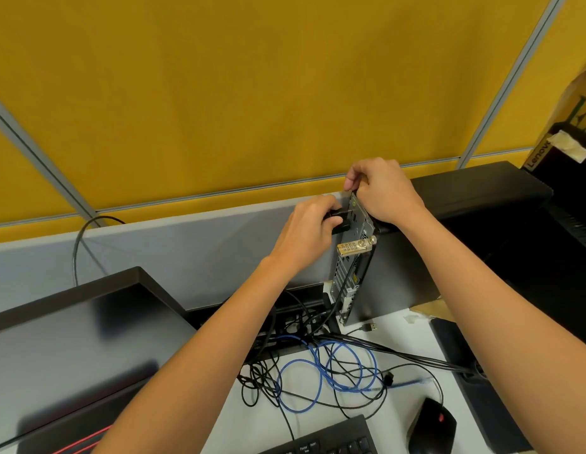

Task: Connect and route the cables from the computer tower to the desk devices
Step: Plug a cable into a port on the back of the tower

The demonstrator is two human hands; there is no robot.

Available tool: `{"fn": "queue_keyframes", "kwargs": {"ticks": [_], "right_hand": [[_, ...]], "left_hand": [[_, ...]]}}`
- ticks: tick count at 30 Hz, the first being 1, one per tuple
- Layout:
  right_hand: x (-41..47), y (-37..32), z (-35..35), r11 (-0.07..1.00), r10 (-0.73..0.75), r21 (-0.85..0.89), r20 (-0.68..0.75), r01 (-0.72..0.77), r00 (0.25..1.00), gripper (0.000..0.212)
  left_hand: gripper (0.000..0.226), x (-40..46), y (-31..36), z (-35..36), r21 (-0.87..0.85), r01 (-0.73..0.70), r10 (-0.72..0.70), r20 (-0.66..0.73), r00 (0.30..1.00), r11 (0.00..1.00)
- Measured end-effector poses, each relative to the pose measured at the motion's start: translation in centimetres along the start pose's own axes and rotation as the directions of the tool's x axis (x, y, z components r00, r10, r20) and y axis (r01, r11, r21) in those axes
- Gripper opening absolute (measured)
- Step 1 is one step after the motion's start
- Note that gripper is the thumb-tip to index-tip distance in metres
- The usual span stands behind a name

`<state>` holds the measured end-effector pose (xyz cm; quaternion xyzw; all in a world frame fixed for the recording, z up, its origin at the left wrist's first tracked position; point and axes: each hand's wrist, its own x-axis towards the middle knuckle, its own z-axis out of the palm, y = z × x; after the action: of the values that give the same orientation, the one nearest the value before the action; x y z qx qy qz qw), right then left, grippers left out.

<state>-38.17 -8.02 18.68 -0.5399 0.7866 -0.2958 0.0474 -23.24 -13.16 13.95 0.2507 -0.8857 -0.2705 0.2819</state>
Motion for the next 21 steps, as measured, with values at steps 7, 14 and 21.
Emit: {"fn": "queue_keyframes", "kwargs": {"ticks": [7,14,21], "right_hand": [[-0.2,0.1,-0.2,1.000,-0.021,0.014,-0.001,0.021,1.000,0.034],[-0.2,0.1,-0.2,0.999,-0.034,0.010,0.003,0.034,0.999,0.035],[-0.1,0.3,-0.1,0.999,-0.035,0.019,0.003,0.035,0.999,0.036]], "left_hand": [[0.010,-0.5,0.5,-0.6,-0.254,0.180,-0.184,0.006,0.983,0.950],[0.012,-1.2,0.4,-2.2,-0.543,0.312,-0.297,0.119,0.948,0.779],[0.024,-2.8,-0.7,-1.1,-0.539,0.256,-0.283,0.034,0.959,0.802]]}}
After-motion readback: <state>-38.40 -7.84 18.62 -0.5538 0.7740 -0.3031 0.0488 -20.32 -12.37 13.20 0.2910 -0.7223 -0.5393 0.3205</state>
